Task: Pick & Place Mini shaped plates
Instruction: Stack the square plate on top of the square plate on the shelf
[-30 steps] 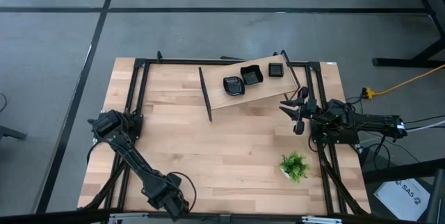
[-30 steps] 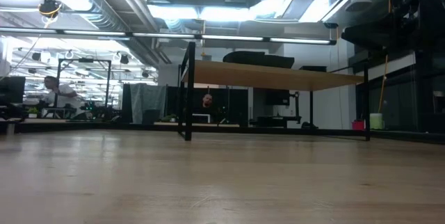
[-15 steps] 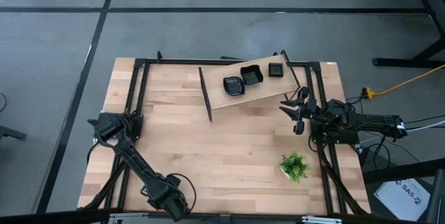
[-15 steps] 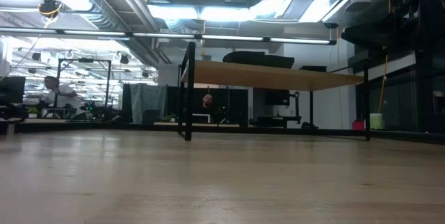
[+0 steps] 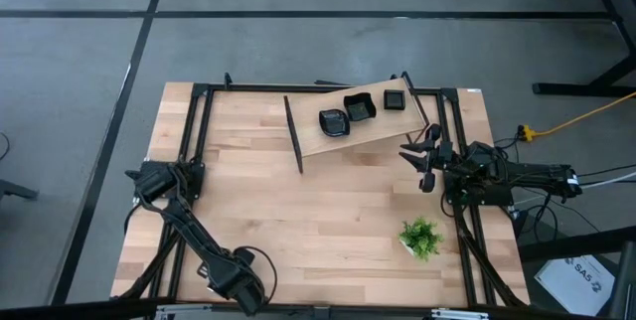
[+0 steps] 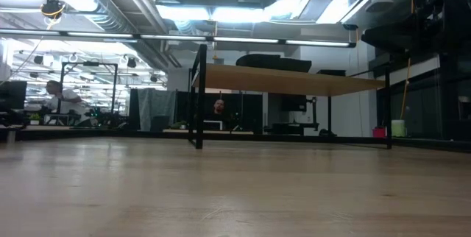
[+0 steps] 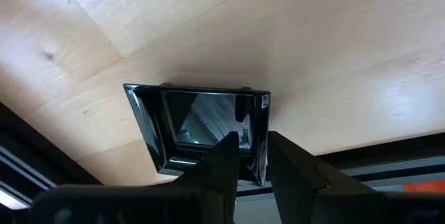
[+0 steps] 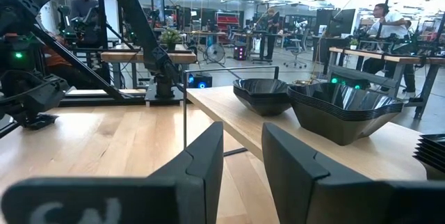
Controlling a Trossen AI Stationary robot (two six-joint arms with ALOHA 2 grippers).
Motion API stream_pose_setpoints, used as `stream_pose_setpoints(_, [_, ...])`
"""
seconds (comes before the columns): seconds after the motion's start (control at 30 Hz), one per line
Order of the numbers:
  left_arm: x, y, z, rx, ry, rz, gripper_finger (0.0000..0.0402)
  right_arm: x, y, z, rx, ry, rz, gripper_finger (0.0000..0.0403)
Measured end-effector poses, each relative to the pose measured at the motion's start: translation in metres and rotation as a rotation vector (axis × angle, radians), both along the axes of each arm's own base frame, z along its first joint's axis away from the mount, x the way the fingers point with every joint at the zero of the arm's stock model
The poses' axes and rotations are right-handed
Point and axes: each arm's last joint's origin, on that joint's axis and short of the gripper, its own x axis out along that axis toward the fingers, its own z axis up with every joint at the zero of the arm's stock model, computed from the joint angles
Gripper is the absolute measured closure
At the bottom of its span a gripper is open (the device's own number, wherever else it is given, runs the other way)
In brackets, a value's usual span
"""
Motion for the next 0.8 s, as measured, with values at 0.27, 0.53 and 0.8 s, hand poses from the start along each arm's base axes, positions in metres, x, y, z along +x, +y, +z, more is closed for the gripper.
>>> stream_pose_setpoints(0.27, [-0.0026, 0.0032, 0.0000, 0.029, 0.025, -0.012, 0.0353, 0.0000, 0.0000, 0.0000, 0.000, 0.000, 0.000, 0.0302])
stream_pose_setpoints(0.53, [-0.0029, 0.0034, -0.0003, 0.025, 0.027, -0.025, 0.0396, 0.0000, 0.0000, 0.0000, 0.000, 0.000, 0.000, 0.0302])
stream_pose_setpoints(0.8, [-0.0022, 0.0070, 0.0005, 0.032, -0.030, -0.131, 0.0398, 0.0000, 0.0000, 0.0000, 0.000, 0.000, 0.000, 0.0302])
